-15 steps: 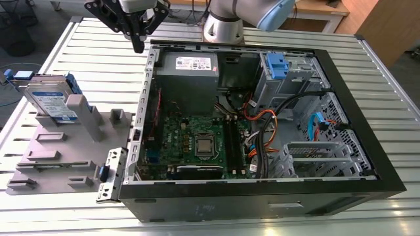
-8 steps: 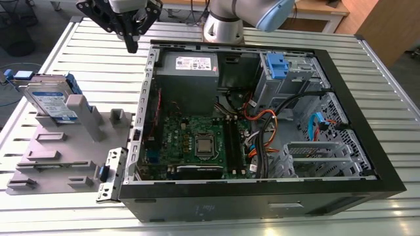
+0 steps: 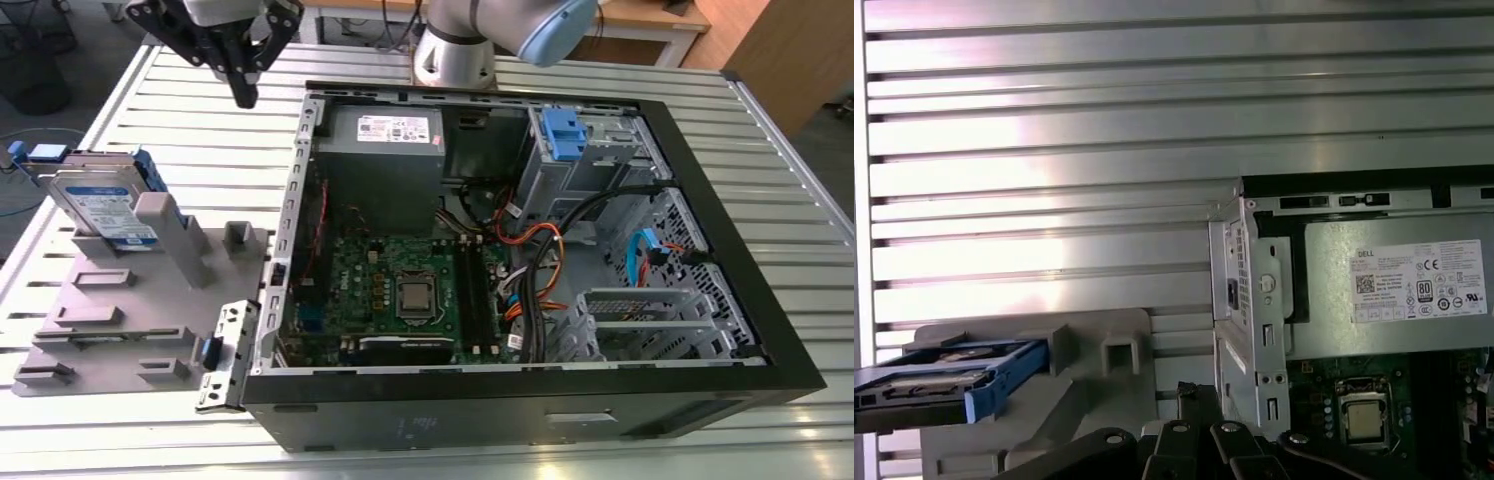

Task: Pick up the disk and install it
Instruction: 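Reach for the disk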

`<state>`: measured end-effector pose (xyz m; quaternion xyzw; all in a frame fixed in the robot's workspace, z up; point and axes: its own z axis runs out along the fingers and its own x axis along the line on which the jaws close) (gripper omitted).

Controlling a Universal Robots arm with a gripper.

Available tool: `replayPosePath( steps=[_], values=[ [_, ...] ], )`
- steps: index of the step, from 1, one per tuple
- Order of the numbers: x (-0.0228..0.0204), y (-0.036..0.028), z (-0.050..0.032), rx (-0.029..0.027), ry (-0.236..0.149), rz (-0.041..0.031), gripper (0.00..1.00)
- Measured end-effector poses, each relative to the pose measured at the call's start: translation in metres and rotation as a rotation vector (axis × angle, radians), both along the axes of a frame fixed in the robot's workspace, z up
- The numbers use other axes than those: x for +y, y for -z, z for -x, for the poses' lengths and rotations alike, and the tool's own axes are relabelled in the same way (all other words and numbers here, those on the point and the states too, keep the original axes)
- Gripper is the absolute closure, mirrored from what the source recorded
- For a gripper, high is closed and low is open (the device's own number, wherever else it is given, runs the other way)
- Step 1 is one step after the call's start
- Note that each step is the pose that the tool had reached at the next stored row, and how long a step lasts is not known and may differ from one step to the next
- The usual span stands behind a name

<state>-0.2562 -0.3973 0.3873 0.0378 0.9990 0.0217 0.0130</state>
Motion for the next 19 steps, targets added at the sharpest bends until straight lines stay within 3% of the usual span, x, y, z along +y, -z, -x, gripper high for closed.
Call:
replayPosePath(
  steps=[19],
  values=[
    [0.0091,0.0078,0.0587,-0.0001,0.000,0.0015,0.89]
  ],
)
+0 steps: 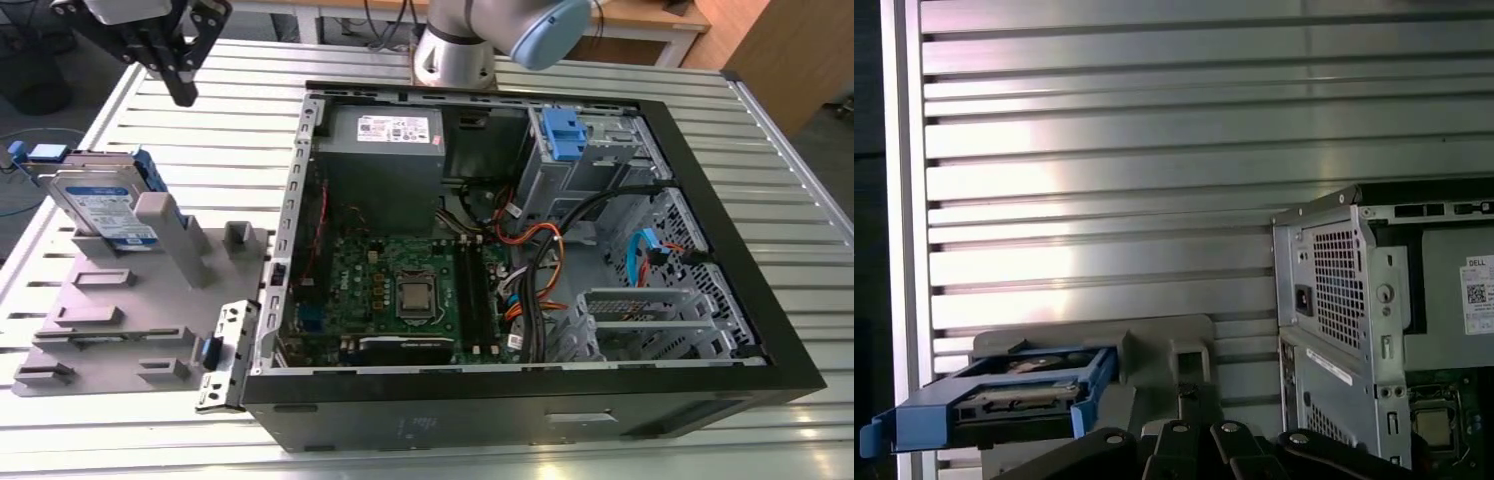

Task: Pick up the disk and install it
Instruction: 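Reach for the disk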

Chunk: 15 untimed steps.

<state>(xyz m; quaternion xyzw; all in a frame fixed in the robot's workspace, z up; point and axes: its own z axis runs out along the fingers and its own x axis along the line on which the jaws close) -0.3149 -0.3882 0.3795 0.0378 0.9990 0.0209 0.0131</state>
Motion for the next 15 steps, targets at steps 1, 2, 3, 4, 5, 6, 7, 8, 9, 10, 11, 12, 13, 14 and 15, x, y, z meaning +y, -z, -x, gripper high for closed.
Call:
replayPosePath(
  steps=[1,2,3,4,5,6,7,8,9,10,11,12,13,14,15],
  values=[
    [0.0005,0.0004,0.0030,0.0001,0.000,0.0002,0.89],
    [0.0010,0.0009,0.0060,0.0000,0.000,0.0005,0.89],
    [0.0015,0.0014,0.0091,0.0000,0.000,0.0007,0.89],
    [0.0019,0.0018,0.0118,0.0001,0.000,0.0010,0.89],
    [0.0023,0.0022,0.0148,0.0001,0.000,0.0013,0.89],
    [0.0027,0.0026,0.0175,0.0001,0.000,0.0016,0.89],
    [0.0031,0.0031,0.0205,0.0000,0.000,0.0018,0.89],
    [0.0034,0.0036,0.0233,0.0000,0.000,0.0021,0.89],
    [0.0038,0.0040,0.0261,0.0001,0.000,0.0024,0.89],
    [0.0041,0.0044,0.0289,0.0000,0.000,0.0027,0.89],
    [0.0044,0.0048,0.0316,0.0001,0.000,0.0031,0.89],
    [0.0047,0.0052,0.0343,0.0001,0.000,0.0035,0.89],
    [0.0050,0.0056,0.0369,0.0001,0.000,0.0038,0.89],
    [0.0052,0.0061,0.0398,0.0001,0.000,0.0042,0.89],
    [0.0054,0.0065,0.0424,0.0001,0.000,0.0046,0.89]
  ],
)
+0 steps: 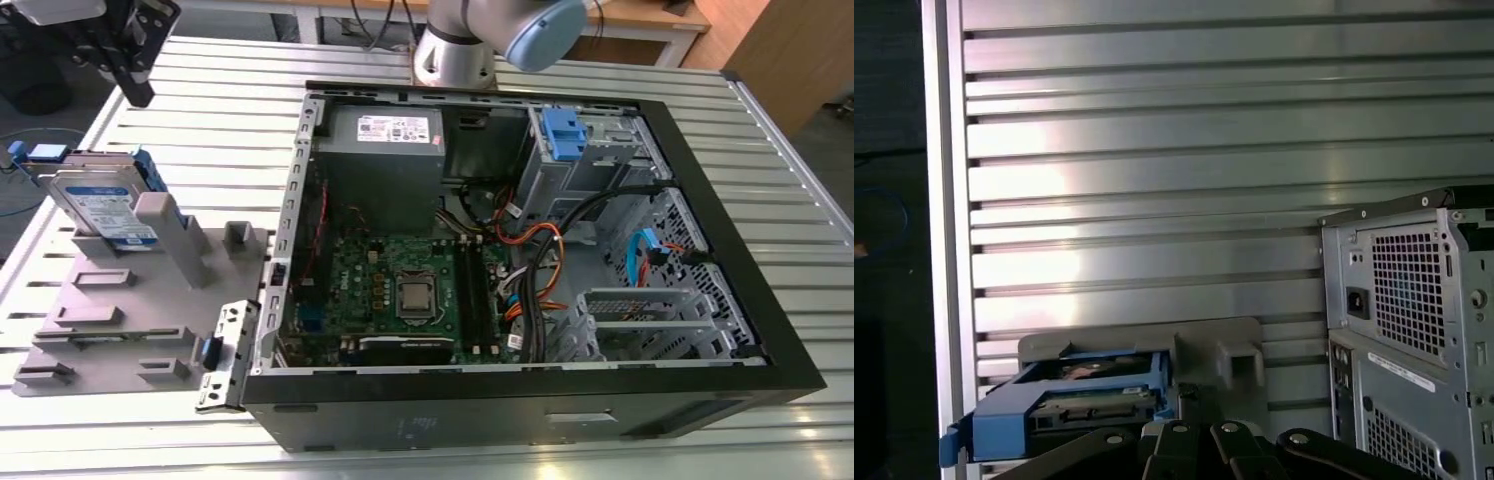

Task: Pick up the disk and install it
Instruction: 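Reach for the disk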

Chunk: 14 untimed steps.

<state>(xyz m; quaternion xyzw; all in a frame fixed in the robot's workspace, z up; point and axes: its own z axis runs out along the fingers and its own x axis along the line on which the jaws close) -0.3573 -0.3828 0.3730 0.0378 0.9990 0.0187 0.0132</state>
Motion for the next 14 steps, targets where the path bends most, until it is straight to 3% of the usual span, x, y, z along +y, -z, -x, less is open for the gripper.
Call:
replayPosePath(
  steps=[14],
  values=[
    [0.0008,0.0084,0.0292,-0.0001,0.000,0.0053,0.89]
  ],
)
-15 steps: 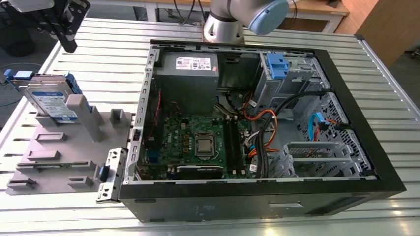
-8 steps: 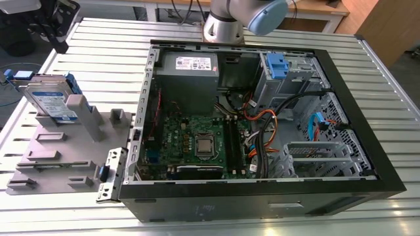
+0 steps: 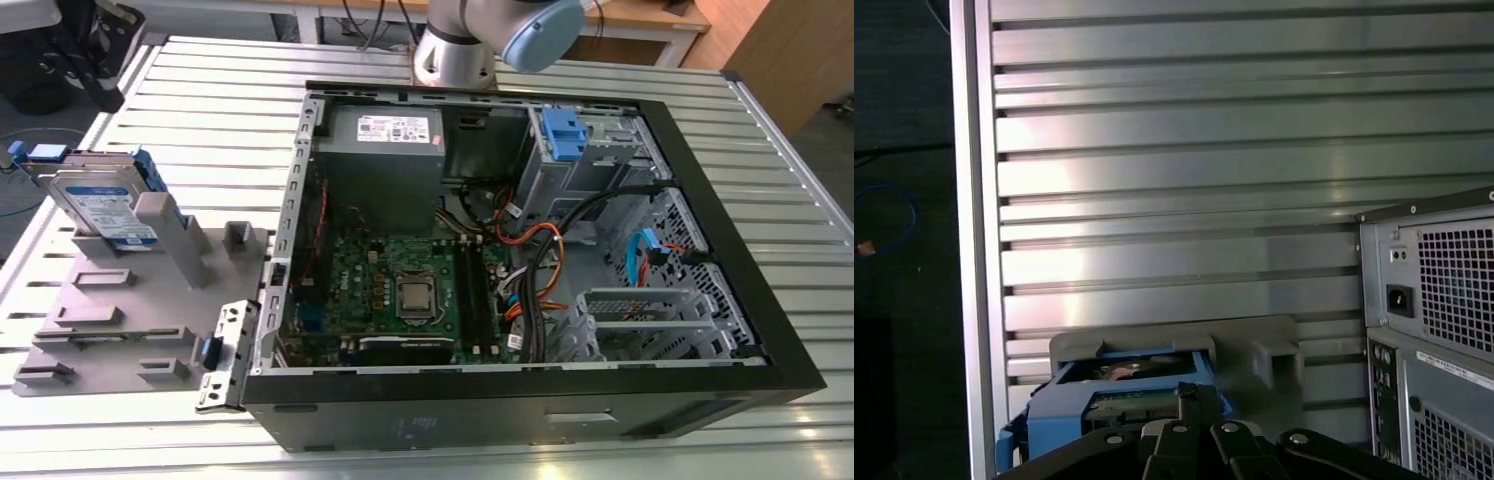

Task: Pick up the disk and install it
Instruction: 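Reach for the disk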

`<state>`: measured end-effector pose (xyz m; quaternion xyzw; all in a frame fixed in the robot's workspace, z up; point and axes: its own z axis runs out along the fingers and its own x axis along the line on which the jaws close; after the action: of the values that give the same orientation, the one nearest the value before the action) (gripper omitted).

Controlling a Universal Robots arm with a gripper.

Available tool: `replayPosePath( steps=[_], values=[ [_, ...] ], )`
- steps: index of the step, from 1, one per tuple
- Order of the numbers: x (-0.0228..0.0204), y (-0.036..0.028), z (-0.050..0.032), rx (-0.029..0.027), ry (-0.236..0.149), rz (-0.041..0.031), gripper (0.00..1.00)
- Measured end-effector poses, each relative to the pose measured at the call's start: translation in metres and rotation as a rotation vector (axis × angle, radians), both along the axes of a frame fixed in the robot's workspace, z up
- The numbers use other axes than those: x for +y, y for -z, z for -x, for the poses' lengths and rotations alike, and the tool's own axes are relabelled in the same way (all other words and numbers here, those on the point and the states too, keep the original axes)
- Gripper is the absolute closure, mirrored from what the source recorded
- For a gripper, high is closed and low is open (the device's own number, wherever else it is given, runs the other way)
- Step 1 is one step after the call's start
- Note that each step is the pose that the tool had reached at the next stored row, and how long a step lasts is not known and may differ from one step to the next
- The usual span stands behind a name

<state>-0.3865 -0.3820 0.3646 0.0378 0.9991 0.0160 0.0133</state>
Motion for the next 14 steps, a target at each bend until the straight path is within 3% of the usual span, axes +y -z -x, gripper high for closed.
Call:
replayPosePath(
  steps=[14],
  values=[
    [0.0000,0.0014,0.0021,-0.0001,0.000,0.0000,0.89]
  ],
)
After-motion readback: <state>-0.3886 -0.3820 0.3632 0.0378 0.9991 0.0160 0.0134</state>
